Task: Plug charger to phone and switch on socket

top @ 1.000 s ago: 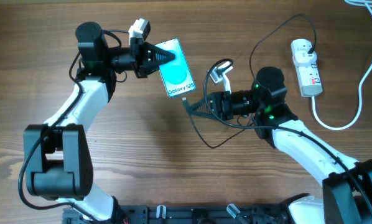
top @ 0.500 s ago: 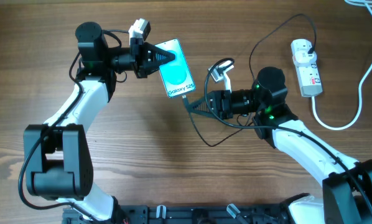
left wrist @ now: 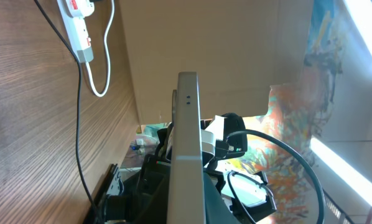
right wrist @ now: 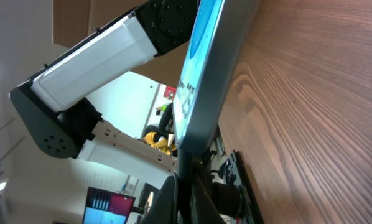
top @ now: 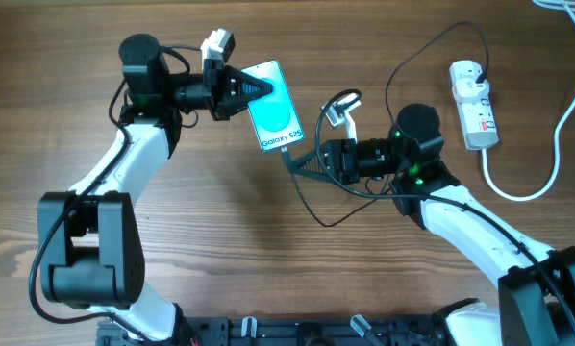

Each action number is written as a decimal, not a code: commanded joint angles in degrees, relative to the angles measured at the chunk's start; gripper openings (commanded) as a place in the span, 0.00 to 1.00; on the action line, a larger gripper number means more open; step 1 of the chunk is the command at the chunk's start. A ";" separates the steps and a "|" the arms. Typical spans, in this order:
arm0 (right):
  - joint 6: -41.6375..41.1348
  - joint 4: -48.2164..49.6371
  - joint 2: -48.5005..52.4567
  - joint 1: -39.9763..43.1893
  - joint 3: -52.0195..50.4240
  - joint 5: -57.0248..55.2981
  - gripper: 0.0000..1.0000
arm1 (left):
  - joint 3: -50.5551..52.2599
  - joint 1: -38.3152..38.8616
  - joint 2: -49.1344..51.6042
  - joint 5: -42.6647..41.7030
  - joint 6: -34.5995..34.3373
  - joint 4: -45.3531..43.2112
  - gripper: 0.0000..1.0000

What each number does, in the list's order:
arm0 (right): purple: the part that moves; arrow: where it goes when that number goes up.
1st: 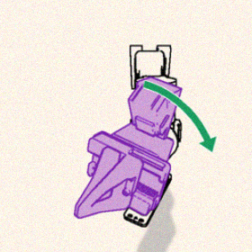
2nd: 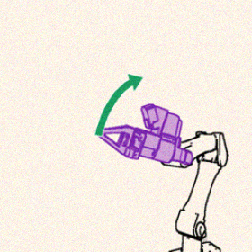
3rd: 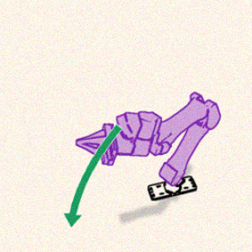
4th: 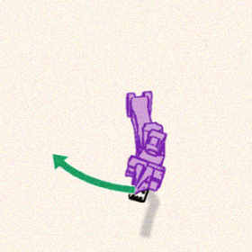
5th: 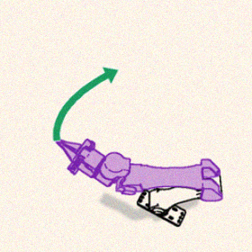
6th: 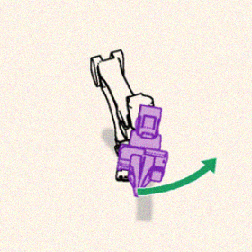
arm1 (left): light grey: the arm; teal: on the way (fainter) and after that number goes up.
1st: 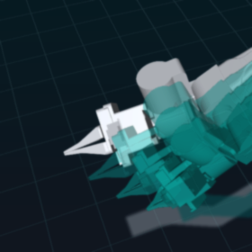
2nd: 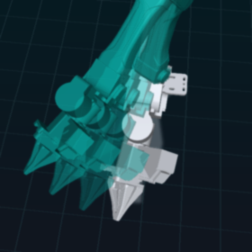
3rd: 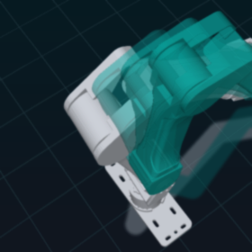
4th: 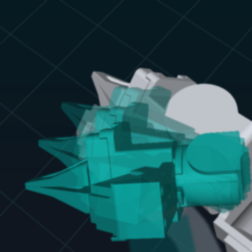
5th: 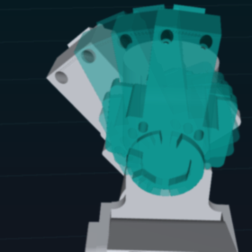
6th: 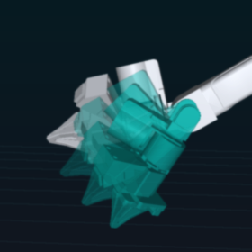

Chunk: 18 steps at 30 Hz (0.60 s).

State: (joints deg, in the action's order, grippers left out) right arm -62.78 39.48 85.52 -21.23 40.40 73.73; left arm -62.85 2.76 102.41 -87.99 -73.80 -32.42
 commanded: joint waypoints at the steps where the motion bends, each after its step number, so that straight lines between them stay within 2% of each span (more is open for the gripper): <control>1: -0.24 0.37 -0.55 -0.13 -0.31 0.46 0.04 | -0.92 0.61 -1.16 -1.60 3.37 -0.39 0.04; 18: -0.42 -0.13 -0.55 -0.07 -0.31 1.27 0.04 | -0.92 0.04 -1.16 -1.81 3.87 0.72 0.04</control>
State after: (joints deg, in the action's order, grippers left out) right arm -63.00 39.35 85.52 -21.23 40.40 74.32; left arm -62.85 2.96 102.41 -88.01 -70.94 -31.97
